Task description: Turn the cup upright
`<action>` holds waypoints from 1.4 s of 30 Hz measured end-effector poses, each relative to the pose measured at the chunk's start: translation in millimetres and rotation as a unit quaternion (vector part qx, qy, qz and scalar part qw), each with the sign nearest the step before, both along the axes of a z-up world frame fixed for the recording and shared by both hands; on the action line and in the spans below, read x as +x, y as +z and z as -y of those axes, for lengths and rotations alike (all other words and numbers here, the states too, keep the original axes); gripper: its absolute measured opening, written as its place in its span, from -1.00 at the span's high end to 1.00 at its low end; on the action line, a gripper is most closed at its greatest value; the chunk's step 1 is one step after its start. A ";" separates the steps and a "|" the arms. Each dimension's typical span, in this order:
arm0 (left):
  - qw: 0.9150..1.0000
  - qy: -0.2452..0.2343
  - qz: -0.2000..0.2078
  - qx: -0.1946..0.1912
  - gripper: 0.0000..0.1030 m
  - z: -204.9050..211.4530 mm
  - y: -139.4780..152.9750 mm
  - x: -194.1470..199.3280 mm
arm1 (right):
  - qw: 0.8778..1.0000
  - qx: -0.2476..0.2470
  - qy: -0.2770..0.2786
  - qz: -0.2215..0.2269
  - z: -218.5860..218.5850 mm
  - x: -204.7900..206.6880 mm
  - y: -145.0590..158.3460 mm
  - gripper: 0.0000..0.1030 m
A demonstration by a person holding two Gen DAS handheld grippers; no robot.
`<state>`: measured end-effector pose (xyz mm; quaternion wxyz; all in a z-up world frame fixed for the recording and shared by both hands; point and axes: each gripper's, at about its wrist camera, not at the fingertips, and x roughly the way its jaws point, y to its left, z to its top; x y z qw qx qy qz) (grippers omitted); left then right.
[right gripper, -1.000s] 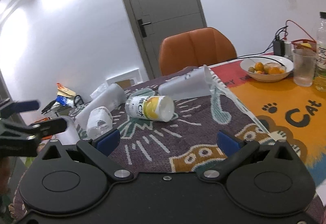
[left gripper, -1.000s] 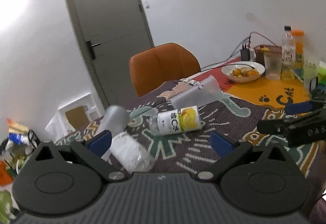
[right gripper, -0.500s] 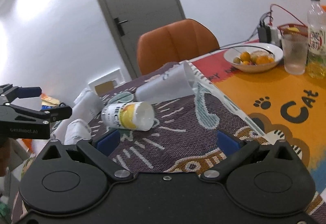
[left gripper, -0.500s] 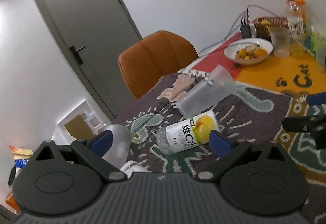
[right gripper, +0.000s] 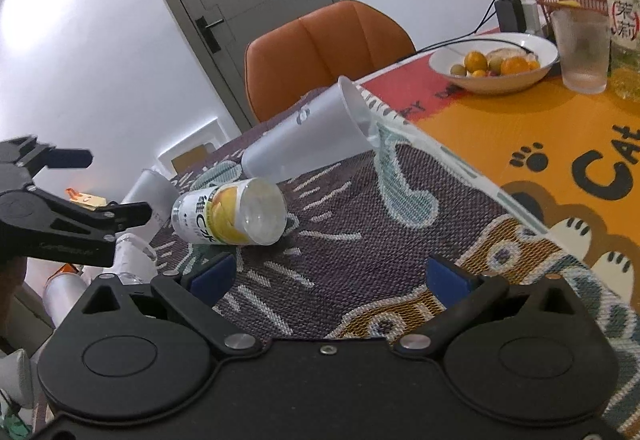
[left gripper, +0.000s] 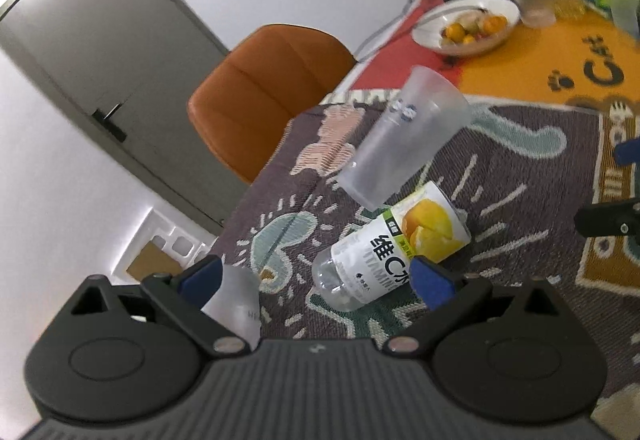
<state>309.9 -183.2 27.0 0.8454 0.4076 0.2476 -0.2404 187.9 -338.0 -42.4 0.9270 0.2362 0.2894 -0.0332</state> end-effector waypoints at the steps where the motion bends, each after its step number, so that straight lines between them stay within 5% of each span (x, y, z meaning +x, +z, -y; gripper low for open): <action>1: 1.000 -0.006 -0.002 0.007 -0.92 3.0 -2.2 2.4 | 1.000 0.001 0.001 -0.002 -0.3 2.6 -2.1 -0.96; 9: 0.995 -0.052 -0.050 0.073 -0.85 24.1 -31.6 29.5 | 1.000 0.013 -0.008 -0.022 8.0 19.3 -15.8 -0.94; 14: 0.984 -0.103 -0.055 0.134 -0.84 38.4 -48.8 41.5 | 0.999 0.015 -0.001 -0.032 12.3 28.4 -21.5 -0.92; 17: 0.972 -0.143 -0.058 0.174 -0.81 48.4 -57.1 46.9 | 0.999 0.015 0.000 -0.034 13.8 31.5 -22.4 -0.92; 22: 0.939 -0.228 -0.077 0.247 -0.80 61.5 -78.7 44.7 | 0.999 0.018 0.005 -0.036 14.4 35.5 -24.3 -0.92; 25: 0.926 -0.248 -0.093 0.269 -0.70 66.7 -91.1 46.5 | 0.999 0.020 0.007 -0.039 14.9 38.7 -26.0 -0.92; 26: 0.925 -0.252 -0.094 0.269 -0.70 67.1 -92.2 47.1 | 0.999 0.021 0.008 -0.039 14.7 39.5 -26.6 -0.92; 28: 0.924 -0.255 -0.109 0.263 -0.32 68.1 -89.9 49.0 | 0.999 0.020 0.009 -0.039 14.7 39.7 -26.9 -0.92; 38: 0.930 -0.238 -0.100 0.264 -0.27 62.4 -75.5 26.3 | 0.999 0.022 0.004 -0.025 17.0 23.8 -18.2 -0.92; 42: 0.939 -0.214 -0.096 0.250 -0.26 59.1 -62.9 6.3 | 1.000 0.019 0.005 -0.014 15.2 9.5 -10.0 -0.92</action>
